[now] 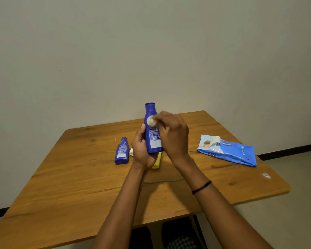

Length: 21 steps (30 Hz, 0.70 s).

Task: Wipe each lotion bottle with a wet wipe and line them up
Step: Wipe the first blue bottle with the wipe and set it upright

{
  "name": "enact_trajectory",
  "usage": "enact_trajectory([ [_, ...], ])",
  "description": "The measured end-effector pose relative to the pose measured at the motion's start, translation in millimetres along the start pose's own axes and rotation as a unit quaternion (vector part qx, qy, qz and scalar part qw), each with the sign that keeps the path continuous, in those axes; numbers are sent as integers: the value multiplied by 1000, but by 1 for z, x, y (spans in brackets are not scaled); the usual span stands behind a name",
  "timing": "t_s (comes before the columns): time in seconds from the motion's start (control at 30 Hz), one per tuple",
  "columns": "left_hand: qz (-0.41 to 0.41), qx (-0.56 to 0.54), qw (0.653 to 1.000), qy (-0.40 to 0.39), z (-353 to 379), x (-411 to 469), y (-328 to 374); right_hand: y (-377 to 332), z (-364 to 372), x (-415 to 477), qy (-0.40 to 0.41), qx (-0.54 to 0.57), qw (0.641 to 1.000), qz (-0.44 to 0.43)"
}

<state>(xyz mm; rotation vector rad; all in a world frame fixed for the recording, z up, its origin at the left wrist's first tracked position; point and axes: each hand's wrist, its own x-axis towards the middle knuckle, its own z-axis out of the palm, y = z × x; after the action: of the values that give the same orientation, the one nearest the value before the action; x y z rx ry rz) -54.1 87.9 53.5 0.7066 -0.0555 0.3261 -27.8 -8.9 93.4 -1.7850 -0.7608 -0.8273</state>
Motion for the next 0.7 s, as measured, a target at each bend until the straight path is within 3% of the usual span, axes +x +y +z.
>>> enact_trajectory([
  [0.2, -17, 27, 999, -17, 5, 1, -4, -3, -2, 48, 6, 7, 1000, -11],
  [0.5, 2, -11, 1000, 20, -3, 2, -4, -8, 4, -9, -40, -20, 998, -53],
  [0.7, -18, 57, 998, 22, 9, -1, -4, -6, -3, 36, -13, -22, 1000, -11],
])
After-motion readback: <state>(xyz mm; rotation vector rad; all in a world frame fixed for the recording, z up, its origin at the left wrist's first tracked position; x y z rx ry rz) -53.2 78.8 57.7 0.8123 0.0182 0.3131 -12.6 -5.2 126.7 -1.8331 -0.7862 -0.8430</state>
